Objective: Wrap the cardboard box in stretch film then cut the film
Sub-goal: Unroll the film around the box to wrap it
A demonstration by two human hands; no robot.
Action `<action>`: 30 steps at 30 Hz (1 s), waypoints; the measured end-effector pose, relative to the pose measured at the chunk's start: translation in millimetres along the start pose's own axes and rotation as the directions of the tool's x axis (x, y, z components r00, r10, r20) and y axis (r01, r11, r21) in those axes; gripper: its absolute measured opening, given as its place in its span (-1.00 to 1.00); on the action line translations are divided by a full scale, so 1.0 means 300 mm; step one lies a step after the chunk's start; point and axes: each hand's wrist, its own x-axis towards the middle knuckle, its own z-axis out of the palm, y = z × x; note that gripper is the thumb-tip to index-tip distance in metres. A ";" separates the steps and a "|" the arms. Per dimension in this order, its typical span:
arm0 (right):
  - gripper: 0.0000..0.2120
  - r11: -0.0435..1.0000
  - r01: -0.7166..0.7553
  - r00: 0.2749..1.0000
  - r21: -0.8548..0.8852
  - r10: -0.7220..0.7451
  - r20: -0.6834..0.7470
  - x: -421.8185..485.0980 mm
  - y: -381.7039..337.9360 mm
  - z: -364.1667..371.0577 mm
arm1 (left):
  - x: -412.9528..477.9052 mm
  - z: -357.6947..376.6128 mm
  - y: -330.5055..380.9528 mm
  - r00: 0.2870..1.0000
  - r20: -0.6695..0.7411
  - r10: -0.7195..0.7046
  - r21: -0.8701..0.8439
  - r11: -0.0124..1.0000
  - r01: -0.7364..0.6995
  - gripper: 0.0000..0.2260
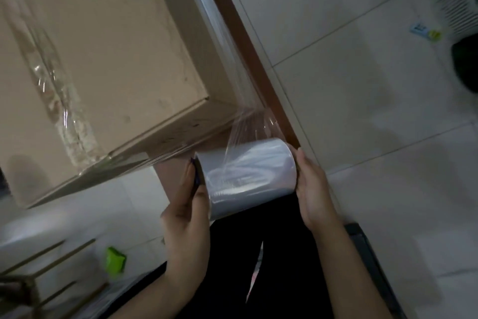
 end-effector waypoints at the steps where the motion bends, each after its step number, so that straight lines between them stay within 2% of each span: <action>1: -0.50 1.000 0.021 1.000 -0.007 -0.021 -0.006 -0.001 0.013 0.004 | 0.006 -0.013 -0.004 1.000 0.010 0.016 0.011 1.000 -0.016 -0.69; 5: -0.51 0.997 0.074 0.995 -0.001 -0.074 -0.074 -0.015 0.099 0.014 | 0.048 -0.076 -0.047 0.996 0.082 0.025 0.037 0.999 -0.028 -0.65; 9: -0.60 0.990 0.138 0.983 0.039 -0.132 -0.126 -0.038 0.211 0.040 | 0.107 -0.151 -0.088 0.974 0.201 0.107 0.095 0.987 -0.128 -0.63; 12: -0.61 0.984 0.163 0.975 0.067 -0.150 -0.163 -0.058 0.270 0.083 | 0.135 -0.206 -0.115 0.960 0.254 0.115 0.113 0.983 -0.148 -0.62; 18: -0.65 0.961 0.250 0.947 0.120 -0.217 -0.235 -0.088 0.358 0.137 | 0.164 -0.271 -0.177 0.933 0.312 0.177 0.076 0.975 -0.210 -0.58; 22: -0.63 0.948 0.280 0.935 0.149 -0.235 -0.265 -0.114 0.441 0.165 | 0.168 -0.338 -0.207 0.914 0.332 0.233 0.037 0.965 -0.259 -0.47; 30: -0.65 0.930 0.294 0.917 0.219 -0.210 -0.341 -0.140 0.611 0.283 | 0.224 -0.491 -0.249 0.881 0.394 0.262 0.022 0.956 -0.294 -0.51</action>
